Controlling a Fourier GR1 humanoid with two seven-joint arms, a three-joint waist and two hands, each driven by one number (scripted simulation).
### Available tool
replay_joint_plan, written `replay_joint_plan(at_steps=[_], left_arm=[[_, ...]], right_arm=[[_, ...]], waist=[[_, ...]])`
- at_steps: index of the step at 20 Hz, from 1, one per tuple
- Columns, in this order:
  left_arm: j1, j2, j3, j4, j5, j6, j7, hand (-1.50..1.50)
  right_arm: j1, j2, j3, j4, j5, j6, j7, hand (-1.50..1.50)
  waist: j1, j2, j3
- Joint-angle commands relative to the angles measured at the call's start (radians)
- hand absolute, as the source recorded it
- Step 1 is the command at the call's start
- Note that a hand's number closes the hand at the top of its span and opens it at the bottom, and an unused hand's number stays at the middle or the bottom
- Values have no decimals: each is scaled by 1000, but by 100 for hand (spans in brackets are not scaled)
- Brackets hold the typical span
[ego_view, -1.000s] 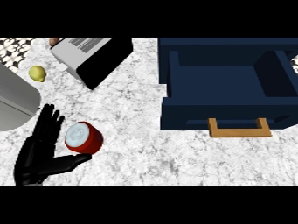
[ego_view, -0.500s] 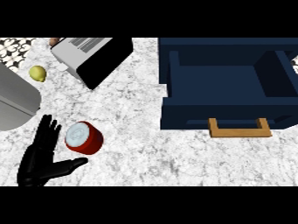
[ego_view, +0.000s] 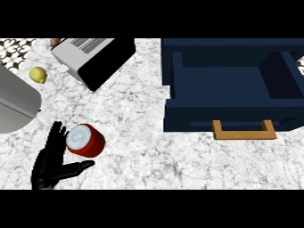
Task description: Pick up the can, place it into the drawer and close the drawer
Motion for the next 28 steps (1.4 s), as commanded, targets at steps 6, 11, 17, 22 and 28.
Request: replay_joint_plan(at_steps=[6,11,17,22,28], left_arm=[[-103,7,21,234,24,-53,-115,-150],[-124,9,33,246,42,-40,-125,-150],[-179,-31,22,272,89,-60,-103,150],[-177,-8,3,281,127,-179,-77,150],[-214,-47,-72,189,150,-156,-66,150]], right_arm=[[6,24,-11,-26,-25,26,32,-150],[18,41,51,66,95,39,-100,-150],[36,40,-6,-69,-30,22,26,-150],[-4,13,-31,-58,-68,14,89,-150],[69,-8,-104,-61,-213,53,110,-150]], waist=[[-1,0,0],[1,0,1],[-1,-1,1],[2,-1,0],[-3,-3,1]])
